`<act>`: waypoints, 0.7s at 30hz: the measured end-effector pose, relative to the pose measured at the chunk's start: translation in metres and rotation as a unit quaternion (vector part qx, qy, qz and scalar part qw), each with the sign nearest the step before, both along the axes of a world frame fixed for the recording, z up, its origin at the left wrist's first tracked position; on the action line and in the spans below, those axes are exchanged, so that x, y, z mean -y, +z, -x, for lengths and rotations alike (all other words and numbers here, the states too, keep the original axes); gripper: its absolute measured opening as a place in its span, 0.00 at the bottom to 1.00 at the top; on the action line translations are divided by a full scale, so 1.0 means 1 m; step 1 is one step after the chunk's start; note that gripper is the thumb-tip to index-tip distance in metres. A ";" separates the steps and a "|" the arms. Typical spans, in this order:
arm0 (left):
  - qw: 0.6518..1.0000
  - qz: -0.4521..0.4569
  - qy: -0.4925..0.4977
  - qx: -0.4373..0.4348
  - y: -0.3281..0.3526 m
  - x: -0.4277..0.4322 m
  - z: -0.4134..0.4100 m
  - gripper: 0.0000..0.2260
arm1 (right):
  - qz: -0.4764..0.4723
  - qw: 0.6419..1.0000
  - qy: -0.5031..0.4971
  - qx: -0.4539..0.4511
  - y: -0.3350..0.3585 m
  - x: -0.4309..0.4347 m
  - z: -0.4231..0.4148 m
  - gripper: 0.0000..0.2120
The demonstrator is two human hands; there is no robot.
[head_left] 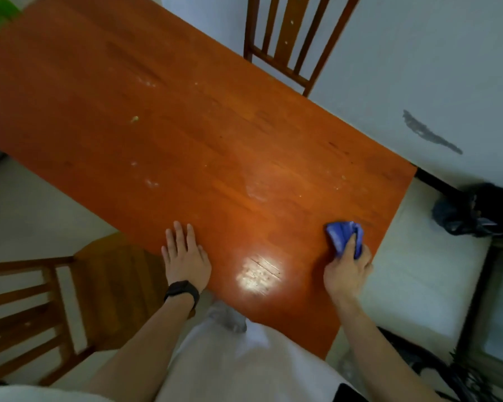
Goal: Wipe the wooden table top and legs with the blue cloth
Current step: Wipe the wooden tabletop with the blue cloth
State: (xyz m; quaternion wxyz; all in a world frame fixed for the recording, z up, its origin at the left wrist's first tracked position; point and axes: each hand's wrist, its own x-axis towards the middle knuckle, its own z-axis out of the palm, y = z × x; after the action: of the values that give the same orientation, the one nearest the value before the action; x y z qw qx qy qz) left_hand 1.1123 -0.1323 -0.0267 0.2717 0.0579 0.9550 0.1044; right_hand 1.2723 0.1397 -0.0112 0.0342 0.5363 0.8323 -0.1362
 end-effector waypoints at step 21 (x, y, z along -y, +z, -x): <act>0.999 -0.005 0.041 0.002 0.002 -0.203 -0.191 0.27 | 0.080 0.945 0.315 -0.046 -0.006 -0.110 -0.078 0.35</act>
State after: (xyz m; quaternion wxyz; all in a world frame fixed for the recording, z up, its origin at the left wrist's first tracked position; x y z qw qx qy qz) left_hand 1.3028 0.0706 -0.0244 0.2687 0.0202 0.9554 0.1206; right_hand 1.3505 0.2501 -0.0174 0.0802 0.2356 0.9457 -0.2092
